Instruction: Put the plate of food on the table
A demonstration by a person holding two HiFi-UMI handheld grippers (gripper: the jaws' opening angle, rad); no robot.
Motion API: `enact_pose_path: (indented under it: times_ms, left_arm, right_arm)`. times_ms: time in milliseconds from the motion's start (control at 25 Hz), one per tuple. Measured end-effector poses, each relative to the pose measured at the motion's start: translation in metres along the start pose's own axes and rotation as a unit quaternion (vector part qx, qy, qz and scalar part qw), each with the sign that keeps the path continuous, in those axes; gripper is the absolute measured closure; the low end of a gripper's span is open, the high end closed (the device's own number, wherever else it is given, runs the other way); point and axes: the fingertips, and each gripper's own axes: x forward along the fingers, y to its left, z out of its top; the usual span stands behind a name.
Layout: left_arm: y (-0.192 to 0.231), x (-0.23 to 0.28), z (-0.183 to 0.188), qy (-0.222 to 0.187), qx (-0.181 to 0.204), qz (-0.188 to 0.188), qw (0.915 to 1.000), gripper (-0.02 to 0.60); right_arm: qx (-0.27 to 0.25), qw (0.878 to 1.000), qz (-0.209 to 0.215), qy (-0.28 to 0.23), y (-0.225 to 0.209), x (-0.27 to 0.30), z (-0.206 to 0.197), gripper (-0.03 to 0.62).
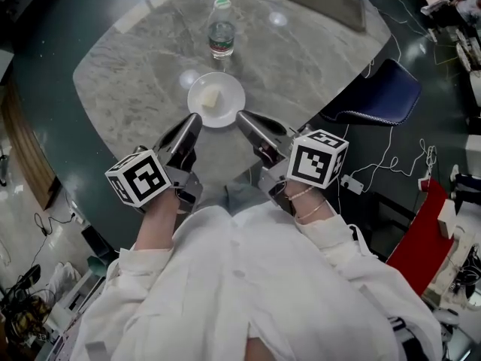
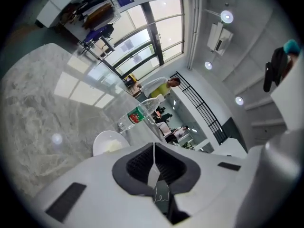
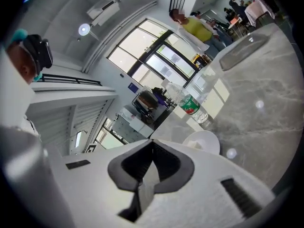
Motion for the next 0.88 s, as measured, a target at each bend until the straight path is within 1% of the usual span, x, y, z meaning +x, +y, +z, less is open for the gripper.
enact_pose_path:
  times_ms: [120, 200, 320, 640, 880]
  left_arm:
    - [-0.013, -0.005, 0.004, 0.008, 0.027, -0.022, 0.9994, 0.560]
    - [-0.023, -0.008, 0.002, 0.020, 0.045, -0.039, 0.9980, 0.560]
    - [-0.035, -0.011, -0.003, 0.037, 0.061, -0.055, 0.9959, 0.560]
    - [-0.046, -0.015, -0.015, 0.046, 0.075, -0.062, 0.9942, 0.560]
    - [-0.051, -0.010, -0.013, 0.053, 0.092, -0.057, 0.9927, 0.560]
  right_arm:
    - [-0.021, 1.000, 0.003, 0.008, 0.009, 0.001, -0.001, 0.592]
    - [-0.033, 0.999, 0.002, 0.016, 0.012, 0.001, -0.003, 0.592]
    - [-0.054, 0.998, 0.002, 0.022, 0.018, -0.002, -0.001, 0.592]
    - [-0.081, 0.996, 0.013, 0.029, 0.031, -0.008, -0.003, 0.592]
    - [-0.065, 0.997, 0.026, 0.021, 0.033, -0.008, -0.003, 0.592]
